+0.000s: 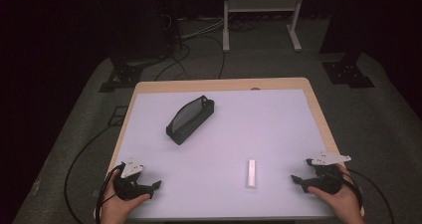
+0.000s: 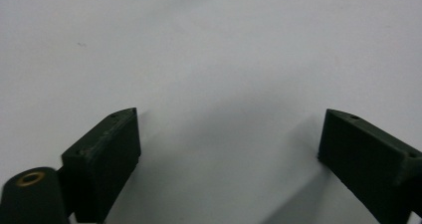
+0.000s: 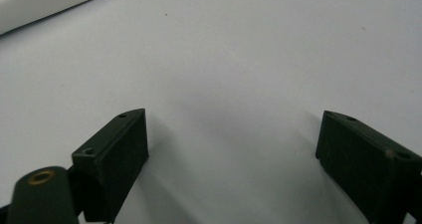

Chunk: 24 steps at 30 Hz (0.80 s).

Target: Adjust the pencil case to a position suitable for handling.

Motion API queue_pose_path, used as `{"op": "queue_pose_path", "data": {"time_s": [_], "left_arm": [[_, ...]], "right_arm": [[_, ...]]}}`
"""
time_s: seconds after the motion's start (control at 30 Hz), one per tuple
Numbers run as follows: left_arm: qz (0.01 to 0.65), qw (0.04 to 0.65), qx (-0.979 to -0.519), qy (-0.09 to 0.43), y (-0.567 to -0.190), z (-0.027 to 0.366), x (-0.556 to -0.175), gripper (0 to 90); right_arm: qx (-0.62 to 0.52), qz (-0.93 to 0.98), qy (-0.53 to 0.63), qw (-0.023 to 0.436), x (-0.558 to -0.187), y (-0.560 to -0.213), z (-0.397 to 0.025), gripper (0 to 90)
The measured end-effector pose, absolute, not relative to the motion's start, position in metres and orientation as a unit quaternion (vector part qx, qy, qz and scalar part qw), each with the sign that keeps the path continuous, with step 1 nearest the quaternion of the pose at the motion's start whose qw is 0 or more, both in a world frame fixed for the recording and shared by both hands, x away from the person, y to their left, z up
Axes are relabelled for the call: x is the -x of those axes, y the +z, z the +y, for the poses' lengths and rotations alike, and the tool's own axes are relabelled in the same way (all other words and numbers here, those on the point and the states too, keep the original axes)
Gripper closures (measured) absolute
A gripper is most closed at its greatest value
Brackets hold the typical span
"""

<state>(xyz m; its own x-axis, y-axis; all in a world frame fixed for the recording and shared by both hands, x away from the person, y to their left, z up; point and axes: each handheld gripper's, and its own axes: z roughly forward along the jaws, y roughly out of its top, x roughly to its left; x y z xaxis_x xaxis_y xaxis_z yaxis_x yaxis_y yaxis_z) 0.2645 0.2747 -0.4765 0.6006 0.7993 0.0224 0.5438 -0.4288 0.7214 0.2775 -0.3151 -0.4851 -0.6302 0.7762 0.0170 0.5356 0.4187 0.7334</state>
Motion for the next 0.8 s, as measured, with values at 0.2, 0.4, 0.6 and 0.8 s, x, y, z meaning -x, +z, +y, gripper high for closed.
{"op": "queue_pose_path", "data": {"time_s": [0.2,0.4,0.6,0.8], "left_arm": [[0.403,0.348,-0.826,0.185,-0.474,0.274,-0.266,22.5],[0.411,0.348,-0.822,0.185,-0.472,0.272,-0.268,27.3],[0.409,0.356,-0.818,0.190,-0.466,0.270,-0.270,30.5],[0.403,0.362,-0.818,0.193,-0.458,0.267,-0.277,33.1]], "right_arm": [[-0.398,0.826,0.365,0.164,-0.278,-0.485,-0.315,12.1],[-0.397,0.826,0.365,0.165,-0.277,-0.485,-0.315,12.1],[-0.397,0.826,0.365,0.165,-0.277,-0.485,-0.315,12.1],[-0.397,0.826,0.365,0.165,-0.277,-0.485,-0.315,12.1]]}}
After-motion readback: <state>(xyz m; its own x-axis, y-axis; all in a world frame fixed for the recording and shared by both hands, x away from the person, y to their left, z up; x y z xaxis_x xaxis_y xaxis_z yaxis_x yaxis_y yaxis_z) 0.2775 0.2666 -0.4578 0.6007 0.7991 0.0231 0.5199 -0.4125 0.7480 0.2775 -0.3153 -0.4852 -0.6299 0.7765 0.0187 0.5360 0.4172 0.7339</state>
